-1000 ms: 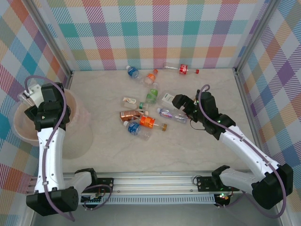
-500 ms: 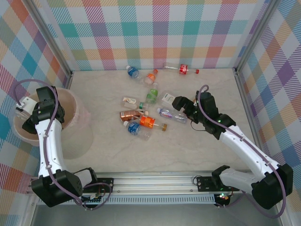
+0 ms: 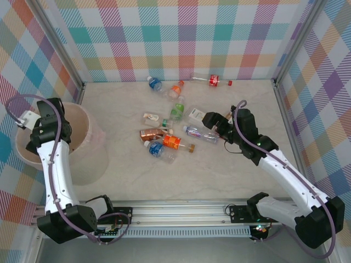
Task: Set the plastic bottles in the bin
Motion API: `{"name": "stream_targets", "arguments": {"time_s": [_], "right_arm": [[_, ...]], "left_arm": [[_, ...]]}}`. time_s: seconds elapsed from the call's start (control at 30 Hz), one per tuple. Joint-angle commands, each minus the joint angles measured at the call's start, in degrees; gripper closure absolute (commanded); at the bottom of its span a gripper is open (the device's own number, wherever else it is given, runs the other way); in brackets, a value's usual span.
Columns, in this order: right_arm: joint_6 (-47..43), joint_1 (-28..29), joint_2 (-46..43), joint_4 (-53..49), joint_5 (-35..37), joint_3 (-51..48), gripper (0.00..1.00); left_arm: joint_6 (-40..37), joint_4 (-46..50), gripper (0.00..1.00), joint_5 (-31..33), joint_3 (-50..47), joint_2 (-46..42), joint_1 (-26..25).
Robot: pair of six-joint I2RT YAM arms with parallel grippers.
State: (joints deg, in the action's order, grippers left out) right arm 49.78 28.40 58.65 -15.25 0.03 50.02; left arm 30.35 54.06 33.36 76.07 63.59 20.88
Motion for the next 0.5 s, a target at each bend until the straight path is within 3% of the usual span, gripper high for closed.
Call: {"name": "stream_targets", "arguments": {"time_s": [0.0,0.17,0.47], "right_arm": [[-3.41,-0.34,-2.44,7.81,-4.03,-2.25,0.00],[-7.13,-0.37,-4.16,5.23,-3.39,-2.23,0.00],[-10.53,-0.37,-7.05,6.89,-7.60,-4.52,0.00]], "left_arm": [[-0.47,2.13,0.00,-11.13,4.47,-2.33,0.97],[2.47,-0.51,0.00,-26.01,6.66,-6.32,-1.02],[3.73,-3.21,0.00,-23.82,14.17,-6.54,-24.87]]}}
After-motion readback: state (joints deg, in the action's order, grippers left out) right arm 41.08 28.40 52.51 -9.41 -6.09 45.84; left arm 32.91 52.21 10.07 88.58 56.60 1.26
